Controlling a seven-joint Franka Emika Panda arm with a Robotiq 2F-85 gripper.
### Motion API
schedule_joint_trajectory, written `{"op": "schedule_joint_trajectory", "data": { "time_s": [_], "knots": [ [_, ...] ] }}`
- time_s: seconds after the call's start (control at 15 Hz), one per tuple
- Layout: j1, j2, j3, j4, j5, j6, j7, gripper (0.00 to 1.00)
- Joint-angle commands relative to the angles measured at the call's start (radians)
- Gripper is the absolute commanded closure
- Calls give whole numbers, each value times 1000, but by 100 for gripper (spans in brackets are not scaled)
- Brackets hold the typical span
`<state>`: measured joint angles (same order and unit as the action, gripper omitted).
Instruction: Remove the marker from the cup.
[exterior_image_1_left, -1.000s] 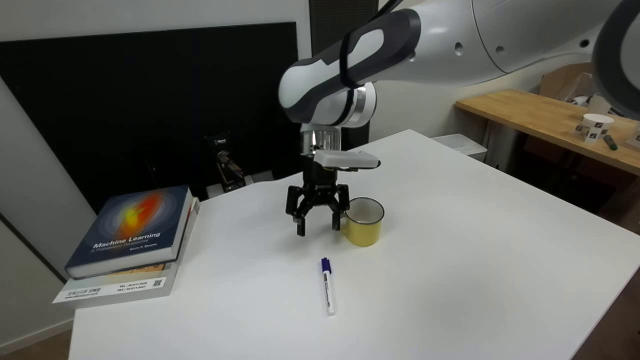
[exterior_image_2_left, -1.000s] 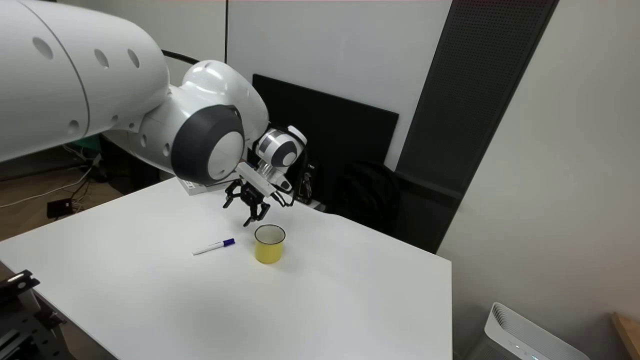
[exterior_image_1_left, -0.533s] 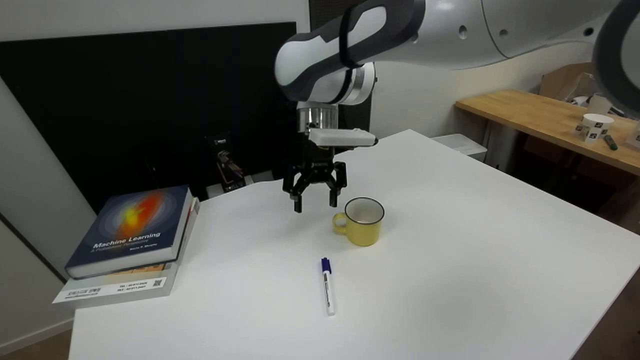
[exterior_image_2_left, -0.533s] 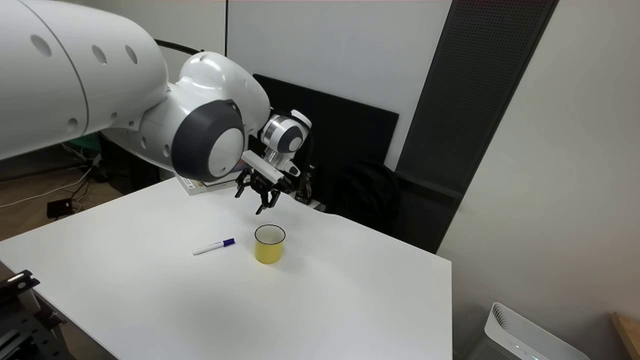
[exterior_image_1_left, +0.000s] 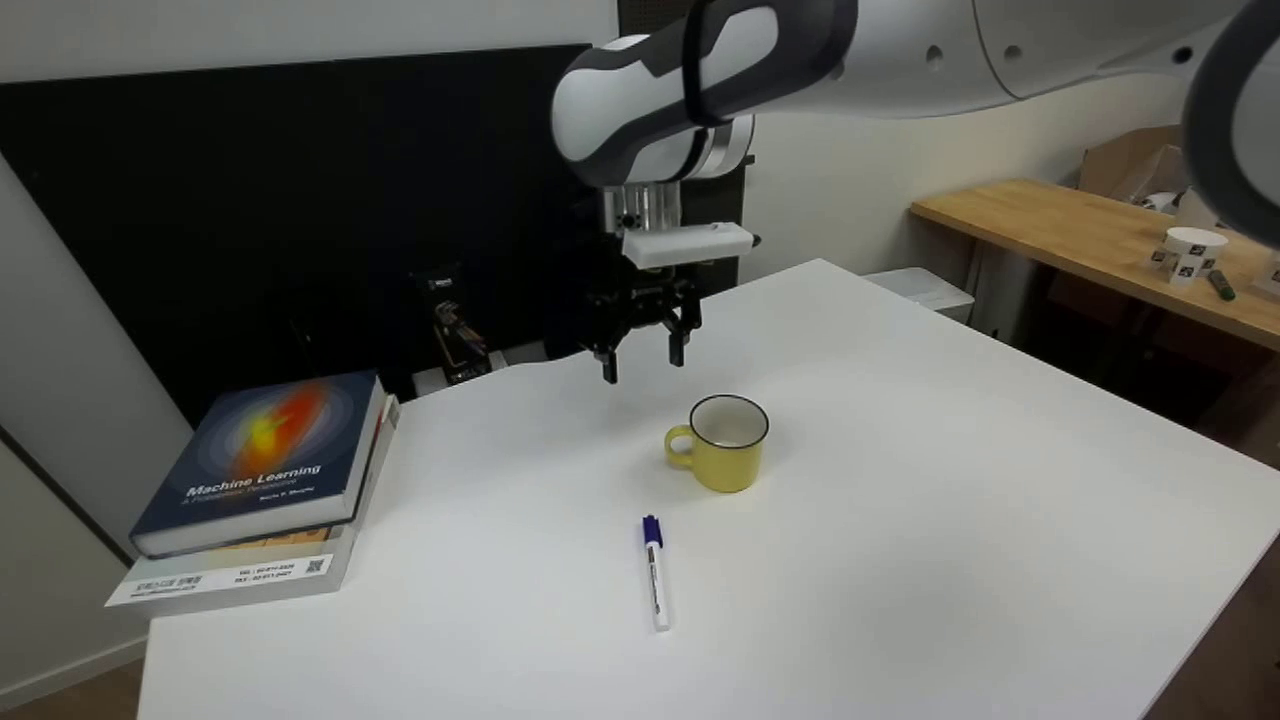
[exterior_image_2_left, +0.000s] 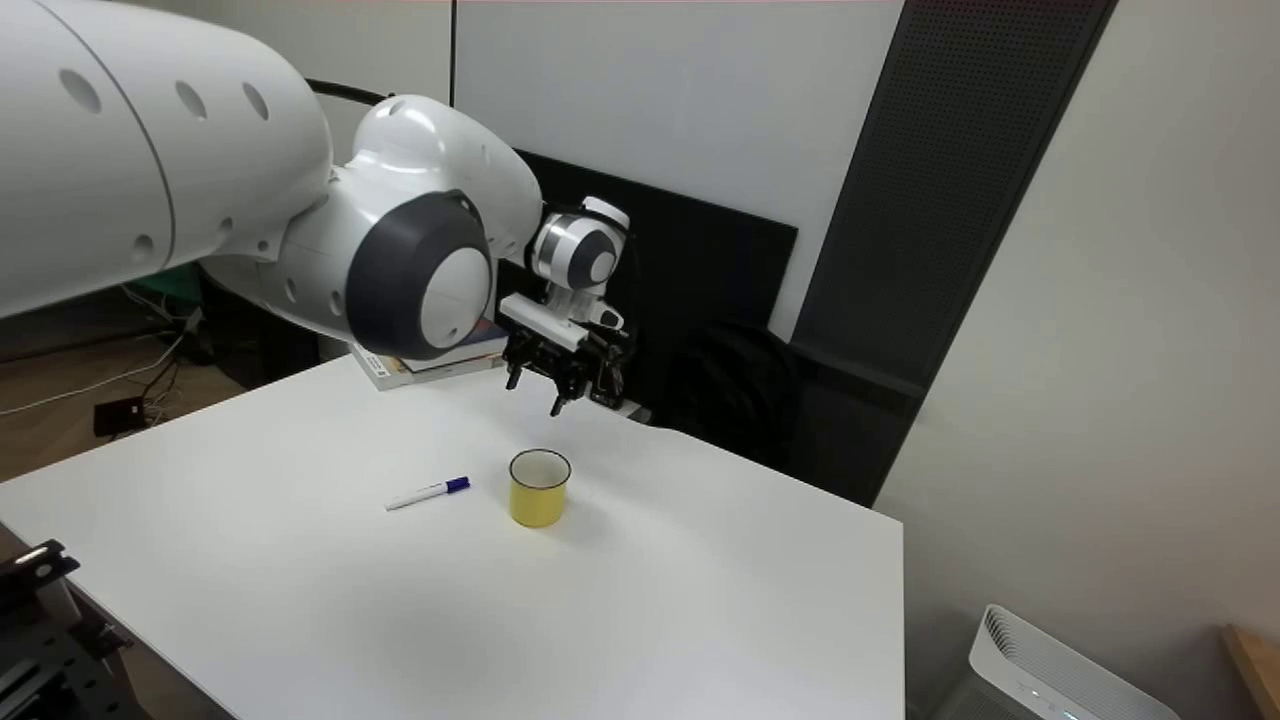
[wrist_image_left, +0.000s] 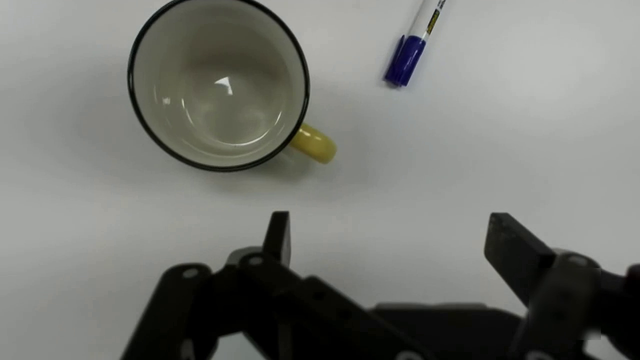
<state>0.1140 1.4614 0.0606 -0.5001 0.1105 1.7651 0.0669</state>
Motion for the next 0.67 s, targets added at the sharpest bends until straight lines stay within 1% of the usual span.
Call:
{"op": "schedule_joint_trajectory", "data": {
  "time_s": [0.0,0.07,0.13,0.6],
  "knots": [
    [-2,19,-21,62,-25,26,48,0],
    [-2,19,-27,65,-33,21,54,0],
    [-5,19,-8,53,-23,9,14,0],
    [-8,18,-14,57,-26,10,17,0]
  ]
}}
